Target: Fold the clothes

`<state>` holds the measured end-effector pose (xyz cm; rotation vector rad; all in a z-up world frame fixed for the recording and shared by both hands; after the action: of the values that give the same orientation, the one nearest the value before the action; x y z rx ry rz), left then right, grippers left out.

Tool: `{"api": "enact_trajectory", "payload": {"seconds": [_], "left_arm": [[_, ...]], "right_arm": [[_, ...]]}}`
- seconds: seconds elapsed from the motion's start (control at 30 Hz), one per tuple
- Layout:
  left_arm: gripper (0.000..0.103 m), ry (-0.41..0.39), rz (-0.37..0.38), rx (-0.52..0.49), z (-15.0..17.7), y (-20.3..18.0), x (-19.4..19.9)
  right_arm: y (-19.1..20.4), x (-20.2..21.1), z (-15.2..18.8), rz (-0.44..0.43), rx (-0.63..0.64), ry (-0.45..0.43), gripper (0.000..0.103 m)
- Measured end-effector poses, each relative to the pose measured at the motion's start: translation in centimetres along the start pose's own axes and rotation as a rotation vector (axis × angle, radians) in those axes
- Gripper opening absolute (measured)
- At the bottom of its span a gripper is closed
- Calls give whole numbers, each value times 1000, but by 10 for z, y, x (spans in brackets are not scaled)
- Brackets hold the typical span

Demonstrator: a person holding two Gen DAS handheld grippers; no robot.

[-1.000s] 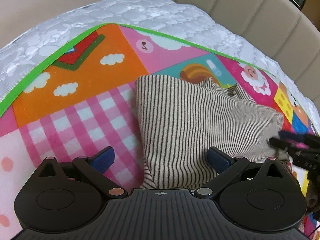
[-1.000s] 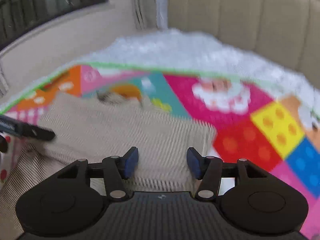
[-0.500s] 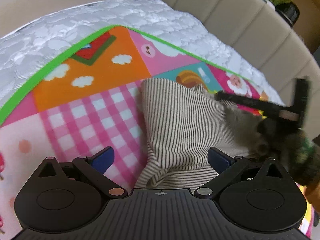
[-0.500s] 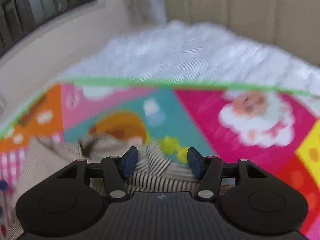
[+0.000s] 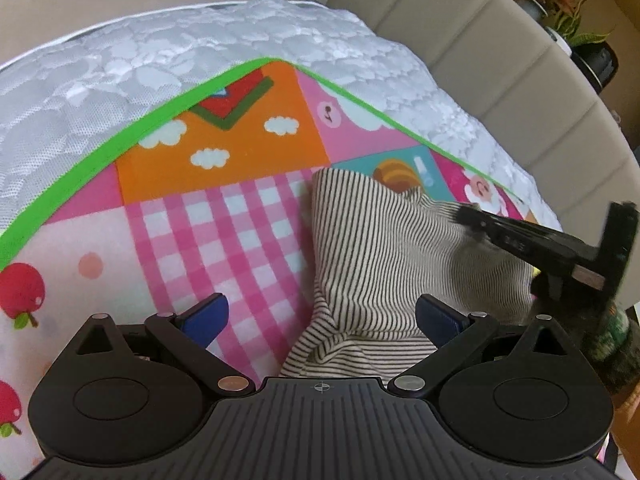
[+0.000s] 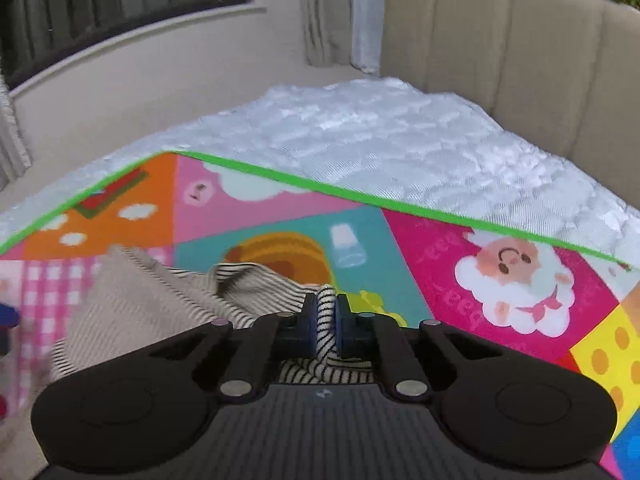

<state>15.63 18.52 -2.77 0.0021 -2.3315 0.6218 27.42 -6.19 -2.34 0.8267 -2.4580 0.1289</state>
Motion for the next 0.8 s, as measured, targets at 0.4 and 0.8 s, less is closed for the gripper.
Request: {"api": "enact_trajectory", "payload": {"seconds": [0.4,0.8], "left_arm": [[102,-130,71,16,-29,-15,38],[102,-12,142,-64,-3,-46,43]], "right_arm": [[54,134,26,-255,0,43,5],[77,186,102,-378,37,289,10]]}}
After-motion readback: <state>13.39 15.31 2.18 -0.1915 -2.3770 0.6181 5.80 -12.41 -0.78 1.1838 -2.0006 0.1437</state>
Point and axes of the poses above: each gripper's, at about its wrist camera, not at the fingertips, and x roughly against the way its jaws point, y to its left, z to its underside, the point moved 5 cm from there along -x, roughly the way its jaws point, and after that the axes turned 12 degrees about -y, right-handed, at the moved point
